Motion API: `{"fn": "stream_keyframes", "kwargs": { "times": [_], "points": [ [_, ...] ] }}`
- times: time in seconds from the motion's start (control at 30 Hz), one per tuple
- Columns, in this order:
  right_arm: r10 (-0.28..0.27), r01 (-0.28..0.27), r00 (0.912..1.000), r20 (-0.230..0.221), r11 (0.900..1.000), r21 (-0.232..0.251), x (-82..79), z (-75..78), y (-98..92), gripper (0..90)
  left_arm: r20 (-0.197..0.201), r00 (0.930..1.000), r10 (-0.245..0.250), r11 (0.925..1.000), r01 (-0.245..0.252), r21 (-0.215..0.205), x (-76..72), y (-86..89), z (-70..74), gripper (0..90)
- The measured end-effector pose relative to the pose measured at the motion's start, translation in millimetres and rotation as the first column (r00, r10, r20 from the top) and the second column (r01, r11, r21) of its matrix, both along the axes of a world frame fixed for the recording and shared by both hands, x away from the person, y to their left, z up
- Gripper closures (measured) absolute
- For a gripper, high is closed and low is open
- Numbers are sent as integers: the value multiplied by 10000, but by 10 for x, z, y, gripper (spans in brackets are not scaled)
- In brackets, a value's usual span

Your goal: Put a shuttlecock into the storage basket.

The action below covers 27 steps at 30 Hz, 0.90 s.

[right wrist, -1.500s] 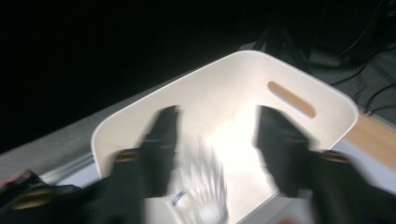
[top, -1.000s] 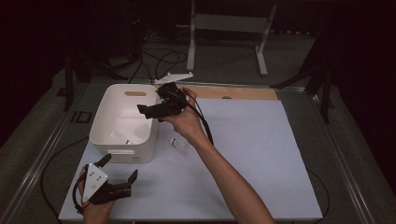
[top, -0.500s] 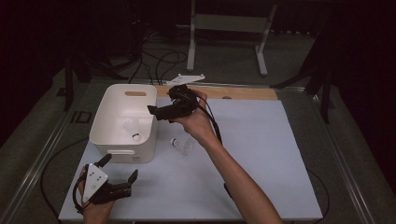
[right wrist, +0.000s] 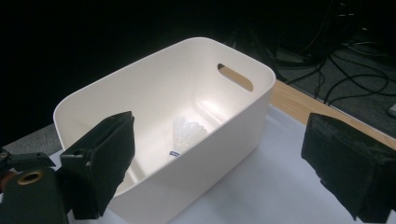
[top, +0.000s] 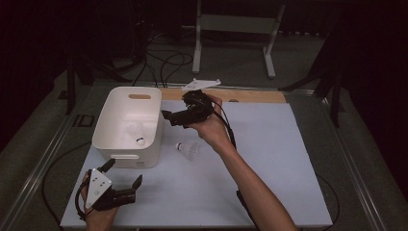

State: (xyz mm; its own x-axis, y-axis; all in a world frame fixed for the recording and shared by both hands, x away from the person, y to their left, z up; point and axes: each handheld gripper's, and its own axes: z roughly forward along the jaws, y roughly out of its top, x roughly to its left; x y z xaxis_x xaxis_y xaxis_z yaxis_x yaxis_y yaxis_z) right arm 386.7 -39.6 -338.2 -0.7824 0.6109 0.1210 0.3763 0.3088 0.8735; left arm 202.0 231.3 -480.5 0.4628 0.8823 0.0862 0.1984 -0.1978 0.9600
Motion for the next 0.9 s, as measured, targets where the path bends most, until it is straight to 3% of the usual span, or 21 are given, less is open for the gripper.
{"fn": "stream_keyframes", "kwargs": {
  "times": [0.57,0.9],
  "points": [
    [-339,343,9993,184,9991,-252,-46,-18,-195,100,4,10000,-28,10000,28,22,3,-10,-1,4],
    [-490,494,9983,305,9987,-129,-63,-37,-295,103,19,10000,-20,10000,20,29,2,-12,0,4]
  ]
}}
